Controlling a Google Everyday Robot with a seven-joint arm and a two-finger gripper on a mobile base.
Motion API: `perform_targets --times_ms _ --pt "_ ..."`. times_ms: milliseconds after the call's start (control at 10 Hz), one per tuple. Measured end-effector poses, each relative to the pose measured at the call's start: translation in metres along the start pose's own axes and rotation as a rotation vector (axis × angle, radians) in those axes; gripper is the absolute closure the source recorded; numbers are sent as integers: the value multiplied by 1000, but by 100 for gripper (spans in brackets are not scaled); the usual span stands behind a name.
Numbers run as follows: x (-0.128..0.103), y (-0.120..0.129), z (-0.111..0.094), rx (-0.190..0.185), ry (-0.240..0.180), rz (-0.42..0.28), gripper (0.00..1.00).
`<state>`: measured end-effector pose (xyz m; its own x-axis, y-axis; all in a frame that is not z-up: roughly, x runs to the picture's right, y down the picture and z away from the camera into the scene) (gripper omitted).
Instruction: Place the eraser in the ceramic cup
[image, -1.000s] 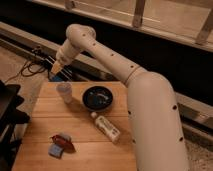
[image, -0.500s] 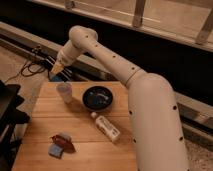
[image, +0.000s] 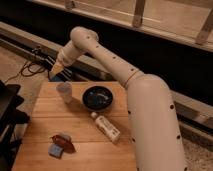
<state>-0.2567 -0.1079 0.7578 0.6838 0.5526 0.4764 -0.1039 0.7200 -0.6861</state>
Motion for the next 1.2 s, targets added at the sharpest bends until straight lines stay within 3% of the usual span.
perform_targets --times_ms 200,400,900,1000,1200 --pt "2 2 5 6 -34 -53 94" --pt "8 -1 10 15 -95 -72 100" --pt "15 -4 36 -6 -138 -79 100" --pt "18 -3 43 -17 -158 -81 99" --pt "26 -6 48 -26 -217 -71 86"
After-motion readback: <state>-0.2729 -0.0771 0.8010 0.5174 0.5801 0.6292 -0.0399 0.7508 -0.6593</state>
